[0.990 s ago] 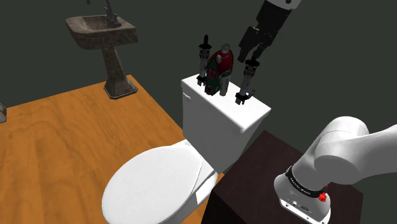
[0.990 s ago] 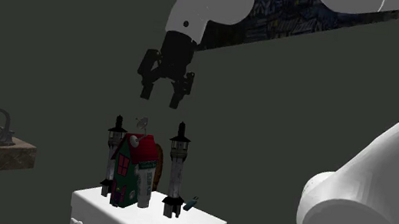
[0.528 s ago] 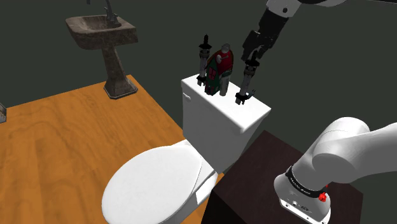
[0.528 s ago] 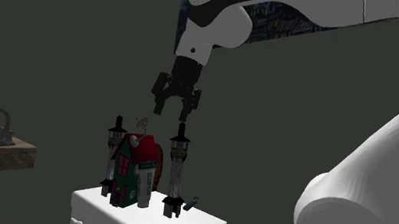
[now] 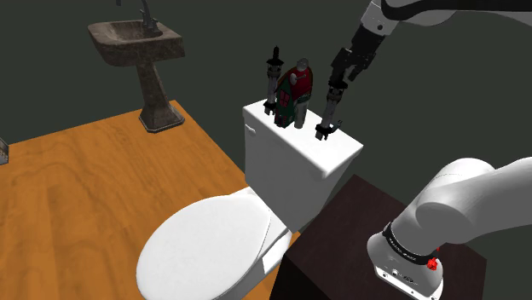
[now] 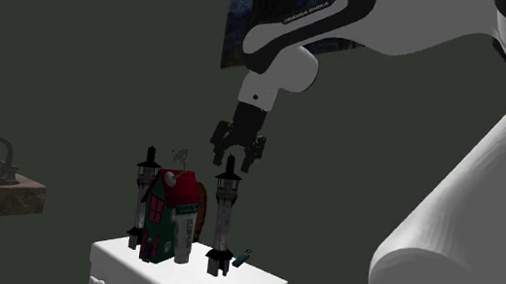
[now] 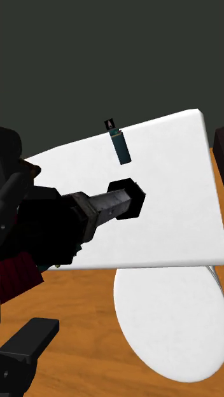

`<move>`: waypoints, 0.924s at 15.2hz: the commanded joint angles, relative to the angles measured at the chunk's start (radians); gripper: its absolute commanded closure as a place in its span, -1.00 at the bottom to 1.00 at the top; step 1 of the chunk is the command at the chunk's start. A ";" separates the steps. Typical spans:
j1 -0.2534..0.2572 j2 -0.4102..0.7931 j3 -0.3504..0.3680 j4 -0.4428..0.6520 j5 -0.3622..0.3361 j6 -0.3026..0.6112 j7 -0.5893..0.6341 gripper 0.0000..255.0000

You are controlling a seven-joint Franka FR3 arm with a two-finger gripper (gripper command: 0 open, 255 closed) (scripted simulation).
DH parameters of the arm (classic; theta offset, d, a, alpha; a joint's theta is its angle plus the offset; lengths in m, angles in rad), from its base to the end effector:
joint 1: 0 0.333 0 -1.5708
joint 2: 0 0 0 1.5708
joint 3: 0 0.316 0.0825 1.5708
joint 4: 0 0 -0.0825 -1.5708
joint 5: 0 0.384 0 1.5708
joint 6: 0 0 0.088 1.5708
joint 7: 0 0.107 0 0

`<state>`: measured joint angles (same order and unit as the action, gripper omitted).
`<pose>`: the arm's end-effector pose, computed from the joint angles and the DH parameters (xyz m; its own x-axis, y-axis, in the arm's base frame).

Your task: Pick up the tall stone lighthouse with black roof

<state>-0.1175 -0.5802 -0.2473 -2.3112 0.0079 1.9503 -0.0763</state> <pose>0.3695 -0.1580 0.5697 0.9395 -0.2694 0.2118 -0.2470 -0.9608 -0.1261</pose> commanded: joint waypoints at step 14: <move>-0.010 0.031 -0.033 -0.091 -0.001 0.124 -0.029 1.00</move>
<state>-0.1271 -0.5496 -0.2804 -2.4013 0.0067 2.0741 -0.1049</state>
